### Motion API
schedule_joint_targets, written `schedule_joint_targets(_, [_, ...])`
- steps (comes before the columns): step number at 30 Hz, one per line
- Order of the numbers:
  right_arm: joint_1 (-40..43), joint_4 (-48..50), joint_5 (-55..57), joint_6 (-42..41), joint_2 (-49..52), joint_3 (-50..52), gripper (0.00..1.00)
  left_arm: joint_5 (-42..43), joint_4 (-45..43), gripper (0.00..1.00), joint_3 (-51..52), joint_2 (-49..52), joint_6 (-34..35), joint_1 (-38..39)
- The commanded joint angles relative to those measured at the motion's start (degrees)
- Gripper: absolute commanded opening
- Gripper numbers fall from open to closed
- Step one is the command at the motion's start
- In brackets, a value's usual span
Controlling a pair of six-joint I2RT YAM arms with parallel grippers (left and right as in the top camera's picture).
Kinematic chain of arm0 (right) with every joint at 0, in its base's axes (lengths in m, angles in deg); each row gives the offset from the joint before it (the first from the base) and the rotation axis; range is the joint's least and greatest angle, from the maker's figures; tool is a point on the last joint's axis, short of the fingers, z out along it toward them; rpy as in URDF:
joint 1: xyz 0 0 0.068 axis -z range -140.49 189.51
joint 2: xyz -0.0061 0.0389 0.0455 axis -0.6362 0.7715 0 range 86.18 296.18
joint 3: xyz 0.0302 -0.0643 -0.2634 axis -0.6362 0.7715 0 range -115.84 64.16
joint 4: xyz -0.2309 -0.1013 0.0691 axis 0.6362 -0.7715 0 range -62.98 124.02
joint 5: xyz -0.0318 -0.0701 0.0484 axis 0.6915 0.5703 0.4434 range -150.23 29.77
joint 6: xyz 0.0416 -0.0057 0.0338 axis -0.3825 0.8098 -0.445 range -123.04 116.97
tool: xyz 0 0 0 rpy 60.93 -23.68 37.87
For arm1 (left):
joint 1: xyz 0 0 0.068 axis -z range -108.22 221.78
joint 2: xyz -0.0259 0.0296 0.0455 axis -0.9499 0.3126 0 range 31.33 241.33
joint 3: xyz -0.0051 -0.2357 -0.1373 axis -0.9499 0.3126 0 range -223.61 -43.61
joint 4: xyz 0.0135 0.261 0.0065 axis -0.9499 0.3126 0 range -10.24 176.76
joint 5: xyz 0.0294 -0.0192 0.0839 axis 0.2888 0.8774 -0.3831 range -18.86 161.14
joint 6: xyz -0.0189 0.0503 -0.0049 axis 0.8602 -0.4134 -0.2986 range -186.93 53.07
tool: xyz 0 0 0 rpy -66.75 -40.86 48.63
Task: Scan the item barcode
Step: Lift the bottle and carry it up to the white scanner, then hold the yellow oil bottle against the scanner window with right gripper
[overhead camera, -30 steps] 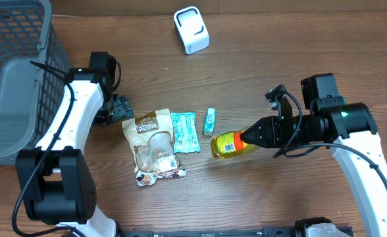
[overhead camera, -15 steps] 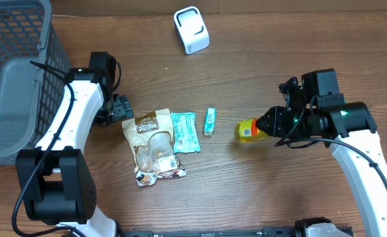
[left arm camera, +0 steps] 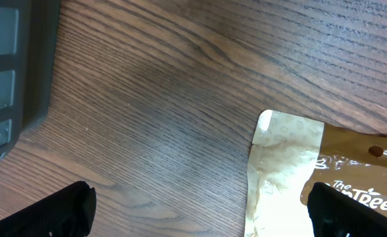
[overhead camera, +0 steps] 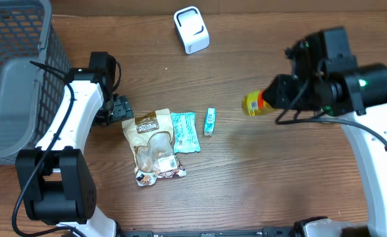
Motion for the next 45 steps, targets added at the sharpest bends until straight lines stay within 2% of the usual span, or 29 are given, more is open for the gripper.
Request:
schedule_joint_targets(1, [-4.4,-1.0,4.3,-0.1,3.7,-7.2,0.04,-1.2,-0.1,1.0,0.0,0.6,0.4,-0.2])
schedule_joint_targets(7, [-12.2,1.3,14.3,0.4,9.6,-12.5,0.04,-1.2,-0.1,1.0,0.0,0.6,0.4,-0.2])
schedule_joint_targets(13, [-17.2,10.6,19.9,8.1,14.2,-12.5,0.04,-1.2,-0.1,1.0,0.0,0.6,0.4,-0.2])
schedule_joint_targets(17, [-19.2,18.6,25.0,8.5,16.6,-12.5,0.04,-1.2,-0.1,0.99,0.0,0.6,0.4,-0.2])
schedule_joint_targets(19, [-20.1,22.6,25.9,11.3,17.8,-12.5,0.04,-1.2,-0.1,0.99,0.0,0.6,0.4,-0.2])
schedule_joint_targets(24, [-21.4,30.8,30.4,17.3,20.2,-12.2,0.04,-1.2,-0.1,1.0,0.0,0.6,0.4,-0.2])
schedule_joint_targets(33, [-21.5,42.0,32.2,26.6,24.2,-12.1,0.04,-1.2,-0.1,1.0,0.0,0.6,0.4,-0.2])
schedule_joint_targets(37, [-21.5,47.6,35.8,37.0,26.8,-12.0,0.04,-1.2,-0.1,1.0,0.0,0.6,0.4,-0.2])
schedule_joint_targets(41, [-21.4,49.5,33.4,46.2,28.2,-12.0,0.04,-1.2,-0.1,1.0,0.0,0.6,0.4,-0.2])
schedule_joint_targets(45, [-21.0,53.6,33.0,47.3,28.4,-12.0,0.04,-1.2,-0.1,1.0,0.0,0.6,0.4,-0.2])
